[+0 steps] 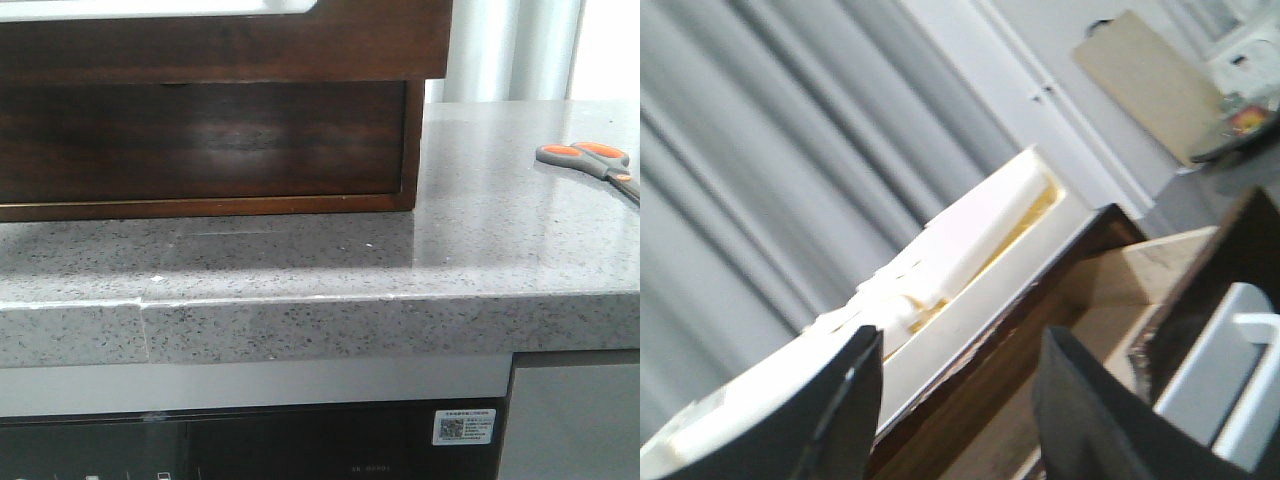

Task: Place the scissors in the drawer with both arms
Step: 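Lower the right gripper onto the black-and-orange scissors and grasp them, then lift the scissors with the right gripper and carry them over the drawer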

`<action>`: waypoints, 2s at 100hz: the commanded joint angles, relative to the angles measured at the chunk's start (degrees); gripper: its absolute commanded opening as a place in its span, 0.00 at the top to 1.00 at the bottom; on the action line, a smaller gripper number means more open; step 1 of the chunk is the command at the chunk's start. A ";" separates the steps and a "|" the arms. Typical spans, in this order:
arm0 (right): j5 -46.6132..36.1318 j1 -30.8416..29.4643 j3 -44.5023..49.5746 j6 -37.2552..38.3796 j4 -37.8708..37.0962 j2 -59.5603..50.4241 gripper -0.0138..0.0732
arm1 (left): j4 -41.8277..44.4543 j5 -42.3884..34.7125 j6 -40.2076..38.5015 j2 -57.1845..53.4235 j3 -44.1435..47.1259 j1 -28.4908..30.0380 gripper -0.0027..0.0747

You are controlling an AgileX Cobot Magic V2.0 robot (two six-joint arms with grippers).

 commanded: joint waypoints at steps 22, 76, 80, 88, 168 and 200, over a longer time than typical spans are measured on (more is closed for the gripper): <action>6.61 0.76 -16.40 -0.32 2.24 19.16 0.46 | -12.86 5.97 -0.96 -4.40 -1.80 -0.27 0.57; 28.35 0.88 -50.06 -0.32 3.08 48.51 0.46 | -13.41 6.54 -0.96 -4.51 -1.80 -0.27 0.57; 29.39 1.12 -51.84 -0.32 3.08 50.09 0.46 | -13.41 6.54 -0.96 -4.51 -1.80 -0.27 0.57; 30.71 1.66 -54.49 -0.32 3.08 52.82 0.46 | -13.41 6.54 -0.96 -4.51 -1.80 -0.27 0.57; 31.57 1.85 -58.17 0.35 0.23 68.09 0.46 | -13.41 6.54 -0.96 -4.51 -1.80 -0.27 0.57; 31.68 1.53 -58.17 0.35 -0.48 69.58 0.46 | -13.41 6.54 -0.96 -4.51 -1.80 -0.27 0.57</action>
